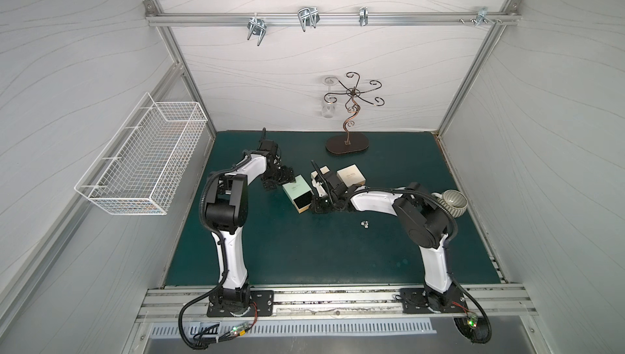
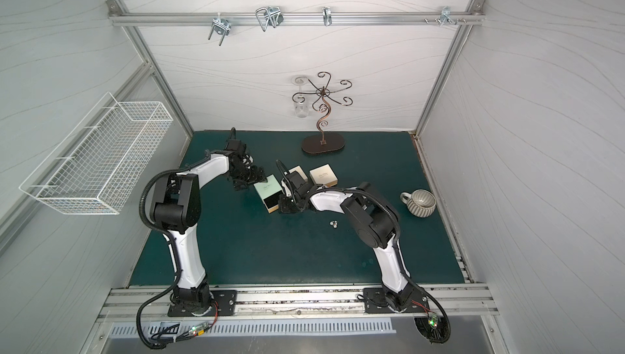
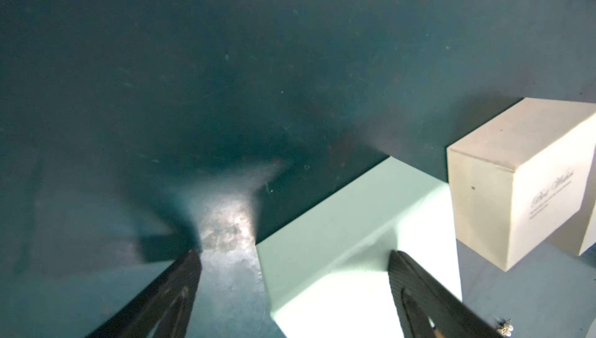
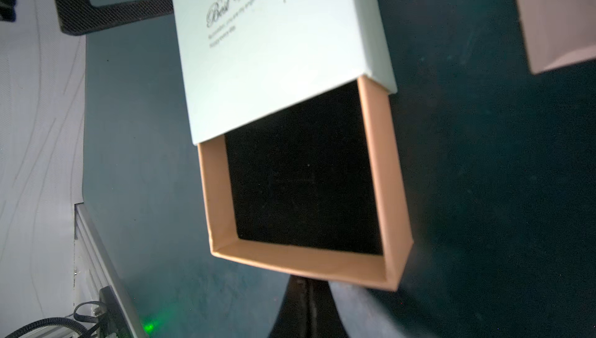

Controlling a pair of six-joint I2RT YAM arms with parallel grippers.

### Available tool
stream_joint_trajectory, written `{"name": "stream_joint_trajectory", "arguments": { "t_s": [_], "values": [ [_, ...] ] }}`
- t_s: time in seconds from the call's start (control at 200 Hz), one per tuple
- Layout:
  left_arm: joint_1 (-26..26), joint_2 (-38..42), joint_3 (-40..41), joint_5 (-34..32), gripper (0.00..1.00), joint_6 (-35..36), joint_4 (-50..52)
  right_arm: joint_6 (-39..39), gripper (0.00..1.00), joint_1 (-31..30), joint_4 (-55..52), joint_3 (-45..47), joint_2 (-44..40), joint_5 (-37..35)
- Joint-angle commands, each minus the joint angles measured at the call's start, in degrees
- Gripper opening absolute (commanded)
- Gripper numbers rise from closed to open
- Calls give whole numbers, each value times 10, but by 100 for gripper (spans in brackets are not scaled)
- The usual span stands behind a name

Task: Place the earrings into the drawer-style jewelry box
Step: Open the drawer in the jewelry box.

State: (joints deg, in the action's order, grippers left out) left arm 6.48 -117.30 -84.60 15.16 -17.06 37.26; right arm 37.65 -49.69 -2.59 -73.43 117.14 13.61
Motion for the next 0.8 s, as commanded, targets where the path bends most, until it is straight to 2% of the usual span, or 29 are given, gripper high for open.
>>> {"name": "stream_joint_trajectory", "arguments": {
  "t_s": [0.0, 0.18, 0.375, 0.525, 0.675, 0.795],
  "values": [
    [-4, -31, -7, -54, 93, 10, 21, 3, 0, -8, -12, 10, -23, -1],
    [-4, -11, -2, -29, 94, 10, 7, 1, 0, -8, -19, 8, -24, -4],
    [-4, 32, -2, 8, 95, 4, -9, -13, 30, -8, -42, 6, -39, -16],
    [-4, 74, 7, 32, 95, -5, -27, -33, 43, -6, -68, 4, -62, -27],
    [-4, 127, 40, 64, 95, -17, -50, -69, 47, 7, -117, 12, -110, -44],
    [-2, 191, 106, 82, 95, -33, -83, -98, 47, 42, -158, 51, -168, -62]
  ]
}}
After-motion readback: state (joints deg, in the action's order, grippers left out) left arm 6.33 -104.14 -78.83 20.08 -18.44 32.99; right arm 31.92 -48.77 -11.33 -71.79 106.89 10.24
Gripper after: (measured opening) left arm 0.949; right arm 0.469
